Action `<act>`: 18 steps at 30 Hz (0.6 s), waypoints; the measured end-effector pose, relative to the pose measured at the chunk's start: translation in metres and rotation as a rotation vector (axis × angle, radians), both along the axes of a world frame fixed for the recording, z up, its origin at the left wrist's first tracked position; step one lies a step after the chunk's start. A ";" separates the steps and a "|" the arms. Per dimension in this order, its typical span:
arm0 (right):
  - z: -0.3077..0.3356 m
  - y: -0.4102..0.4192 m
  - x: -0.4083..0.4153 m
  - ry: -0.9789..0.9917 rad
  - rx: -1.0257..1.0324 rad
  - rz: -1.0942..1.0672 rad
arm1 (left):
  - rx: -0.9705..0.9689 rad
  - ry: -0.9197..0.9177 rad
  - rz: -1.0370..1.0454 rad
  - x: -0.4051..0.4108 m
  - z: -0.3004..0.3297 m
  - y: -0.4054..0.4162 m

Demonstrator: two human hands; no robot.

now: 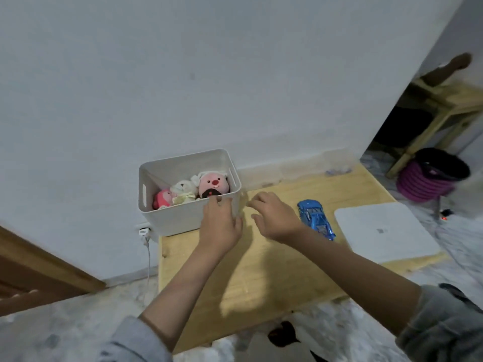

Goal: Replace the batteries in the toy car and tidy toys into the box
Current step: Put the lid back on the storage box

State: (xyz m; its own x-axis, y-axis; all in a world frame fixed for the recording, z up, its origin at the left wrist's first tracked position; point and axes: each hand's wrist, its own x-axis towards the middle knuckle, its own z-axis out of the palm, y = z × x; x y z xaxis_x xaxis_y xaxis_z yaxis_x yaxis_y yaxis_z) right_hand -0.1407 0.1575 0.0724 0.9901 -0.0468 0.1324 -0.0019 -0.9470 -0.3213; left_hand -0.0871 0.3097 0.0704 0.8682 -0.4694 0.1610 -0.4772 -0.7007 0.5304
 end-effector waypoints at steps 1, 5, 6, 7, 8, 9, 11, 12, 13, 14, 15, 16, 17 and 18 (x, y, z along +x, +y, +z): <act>-0.006 -0.009 -0.014 0.009 0.004 -0.025 | -0.007 0.016 -0.031 -0.010 -0.004 -0.008; -0.033 -0.056 -0.064 0.063 0.040 -0.079 | 0.010 0.080 -0.145 -0.043 -0.018 -0.047; -0.036 -0.068 -0.076 0.101 0.053 -0.116 | 0.012 0.096 -0.165 -0.051 -0.020 -0.060; -0.037 -0.081 -0.087 0.116 0.058 -0.160 | 0.019 0.111 -0.186 -0.058 -0.022 -0.074; -0.039 -0.095 -0.097 0.119 0.068 -0.206 | 0.029 0.126 -0.205 -0.065 -0.023 -0.088; -0.042 -0.109 -0.107 0.123 0.075 -0.254 | 0.038 0.146 -0.225 -0.072 -0.025 -0.104; -0.047 -0.143 -0.128 0.174 0.085 -0.339 | 0.061 0.189 -0.263 -0.086 -0.027 -0.140; -0.050 -0.161 -0.138 0.208 0.090 -0.377 | 0.068 0.205 -0.284 -0.094 -0.029 -0.159; -0.053 -0.179 -0.148 0.245 0.094 -0.412 | 0.070 0.226 -0.307 -0.103 -0.033 -0.179; -0.056 -0.197 -0.158 0.281 0.095 -0.445 | 0.067 0.262 -0.322 -0.112 -0.036 -0.198; -0.059 -0.216 -0.168 0.313 0.091 -0.476 | 0.066 0.303 -0.331 -0.122 -0.039 -0.217; -0.062 -0.236 -0.176 0.341 0.083 -0.501 | 0.083 0.348 -0.337 -0.132 -0.043 -0.235; -0.065 -0.254 -0.184 0.364 0.074 -0.516 | 0.108 0.383 -0.338 -0.141 -0.048 -0.253; -0.069 -0.272 -0.191 0.384 0.068 -0.525 | 0.146 0.408 -0.332 -0.150 -0.053 -0.269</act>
State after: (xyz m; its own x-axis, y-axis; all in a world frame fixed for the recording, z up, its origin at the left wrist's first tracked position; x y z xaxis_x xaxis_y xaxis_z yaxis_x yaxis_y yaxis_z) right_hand -0.3319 -0.1142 0.0038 0.8092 -0.5332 -0.2469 -0.5856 -0.7662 -0.2646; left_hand -0.2371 0.0408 0.0178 0.6481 -0.7210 -0.2451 -0.4609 -0.6276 0.6275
